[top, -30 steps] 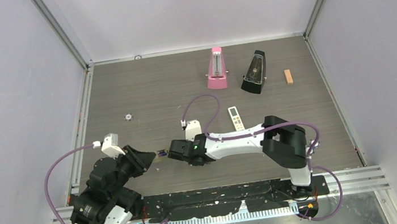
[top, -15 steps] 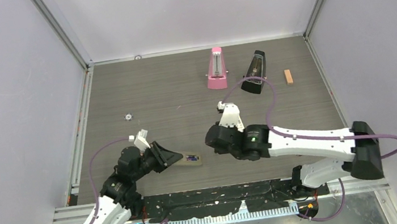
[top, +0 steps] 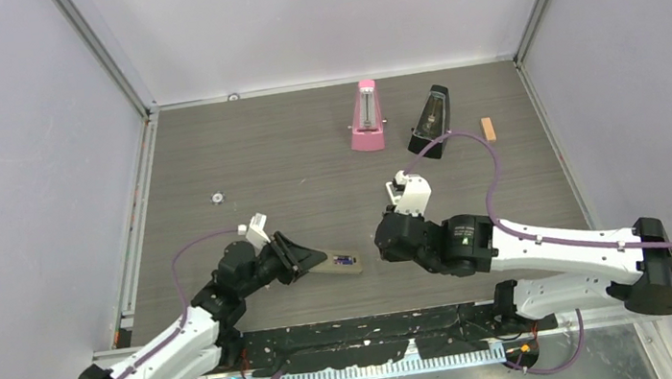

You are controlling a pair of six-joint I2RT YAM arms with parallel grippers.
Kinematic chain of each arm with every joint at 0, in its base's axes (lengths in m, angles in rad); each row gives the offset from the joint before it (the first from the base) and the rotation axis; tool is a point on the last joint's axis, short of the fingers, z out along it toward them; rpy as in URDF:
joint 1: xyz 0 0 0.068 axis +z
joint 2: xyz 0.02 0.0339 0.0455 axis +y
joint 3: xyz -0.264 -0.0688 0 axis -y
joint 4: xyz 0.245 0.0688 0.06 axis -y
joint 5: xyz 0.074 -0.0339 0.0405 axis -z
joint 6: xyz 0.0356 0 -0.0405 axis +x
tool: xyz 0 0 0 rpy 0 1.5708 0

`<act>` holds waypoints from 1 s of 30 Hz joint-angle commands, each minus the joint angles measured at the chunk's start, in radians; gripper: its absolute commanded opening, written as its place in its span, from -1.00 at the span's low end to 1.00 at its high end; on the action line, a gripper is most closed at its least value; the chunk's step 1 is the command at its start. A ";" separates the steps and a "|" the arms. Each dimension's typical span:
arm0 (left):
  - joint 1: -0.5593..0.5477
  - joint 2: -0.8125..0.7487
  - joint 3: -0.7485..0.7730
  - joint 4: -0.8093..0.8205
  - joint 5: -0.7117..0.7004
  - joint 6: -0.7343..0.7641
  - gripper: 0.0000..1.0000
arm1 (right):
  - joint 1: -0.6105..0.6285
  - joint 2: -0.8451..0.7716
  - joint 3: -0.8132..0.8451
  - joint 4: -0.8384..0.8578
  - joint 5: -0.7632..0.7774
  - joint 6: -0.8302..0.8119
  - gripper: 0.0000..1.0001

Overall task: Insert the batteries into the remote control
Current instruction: Pick up the battery cover at the center of the board.

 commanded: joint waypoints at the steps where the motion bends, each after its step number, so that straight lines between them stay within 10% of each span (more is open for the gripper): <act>1: -0.013 0.072 0.033 0.142 -0.037 0.009 -1.00 | -0.004 -0.024 -0.009 0.059 0.001 0.016 -0.90; 10: -0.013 0.183 -0.003 0.103 -0.081 0.041 -0.73 | -0.004 -0.058 -0.017 0.096 -0.027 0.001 -0.90; 20: -0.013 0.149 0.005 -0.134 -0.167 0.112 0.53 | -0.004 -0.069 -0.021 0.112 -0.050 0.006 -0.90; 30: -0.013 -0.070 0.036 -0.463 -0.314 0.126 0.81 | -0.004 -0.098 -0.033 0.184 -0.130 -0.015 -0.89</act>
